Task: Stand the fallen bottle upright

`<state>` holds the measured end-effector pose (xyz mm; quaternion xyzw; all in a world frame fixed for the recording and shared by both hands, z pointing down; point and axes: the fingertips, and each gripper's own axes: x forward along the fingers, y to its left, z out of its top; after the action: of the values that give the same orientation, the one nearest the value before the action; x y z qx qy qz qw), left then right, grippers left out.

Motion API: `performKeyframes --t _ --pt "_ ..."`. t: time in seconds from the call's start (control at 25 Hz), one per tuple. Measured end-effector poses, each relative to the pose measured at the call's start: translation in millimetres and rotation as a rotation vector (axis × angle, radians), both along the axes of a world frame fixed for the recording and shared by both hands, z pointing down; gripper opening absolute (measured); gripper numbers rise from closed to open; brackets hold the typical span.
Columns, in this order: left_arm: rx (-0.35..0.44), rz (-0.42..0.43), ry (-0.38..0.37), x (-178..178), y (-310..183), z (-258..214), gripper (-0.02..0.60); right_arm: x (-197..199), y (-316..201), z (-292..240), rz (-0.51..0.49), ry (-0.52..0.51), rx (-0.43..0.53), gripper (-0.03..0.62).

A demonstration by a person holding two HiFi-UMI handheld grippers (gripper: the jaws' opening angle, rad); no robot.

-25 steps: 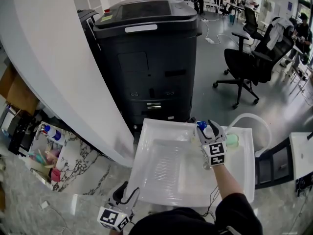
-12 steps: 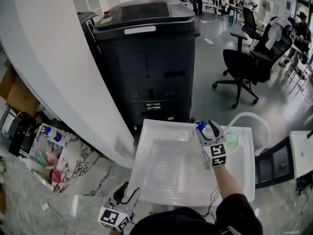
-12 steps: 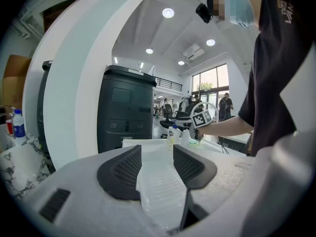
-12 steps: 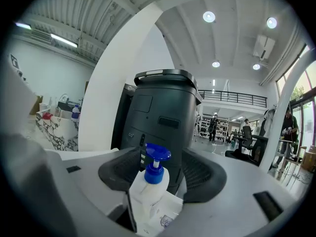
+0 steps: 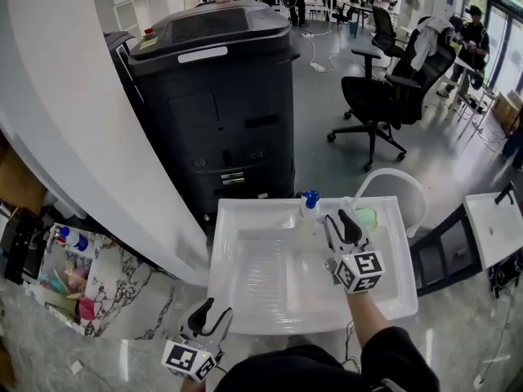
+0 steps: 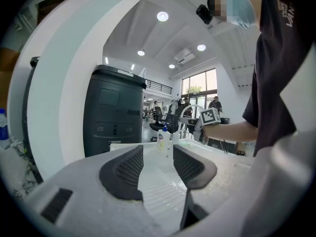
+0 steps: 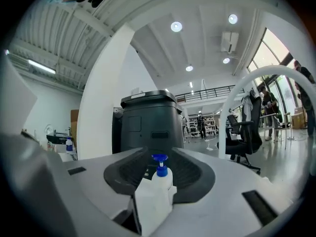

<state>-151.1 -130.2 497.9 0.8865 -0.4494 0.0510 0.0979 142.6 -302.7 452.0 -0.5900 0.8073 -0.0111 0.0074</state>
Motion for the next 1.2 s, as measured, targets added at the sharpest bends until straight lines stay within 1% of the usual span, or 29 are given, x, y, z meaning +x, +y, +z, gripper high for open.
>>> performKeyframes --t 0.08,0.24,0.36,0.4,0.6,0.76,1.04,1.2 --pt "0.008 0.029 0.005 5 1 -2 0.202 6 19 0 0.020 -0.030 -0.011 0.138" --pt "0.018 0.095 0.023 13 4 -2 0.199 18 58 3 0.071 -0.062 -0.026 0.073" --pt "0.029 0.143 0.036 21 8 -4 0.185 23 89 6 0.104 -0.073 -0.036 0.018" --pt "0.034 0.158 0.040 23 10 -5 0.178 25 100 6 0.114 -0.077 -0.039 0.011" --pt "0.064 0.232 0.044 35 24 -9 0.136 30 152 10 0.167 -0.144 -0.041 0.008" --pt "0.085 0.281 0.045 41 35 -10 0.100 27 187 18 0.194 -0.169 -0.050 0.008" --pt "0.096 0.340 0.046 47 59 -9 0.050 22 242 35 0.232 -0.198 -0.089 0.008" --pt "0.085 0.355 0.048 48 72 -4 0.037 19 267 42 0.248 -0.203 -0.108 0.006"
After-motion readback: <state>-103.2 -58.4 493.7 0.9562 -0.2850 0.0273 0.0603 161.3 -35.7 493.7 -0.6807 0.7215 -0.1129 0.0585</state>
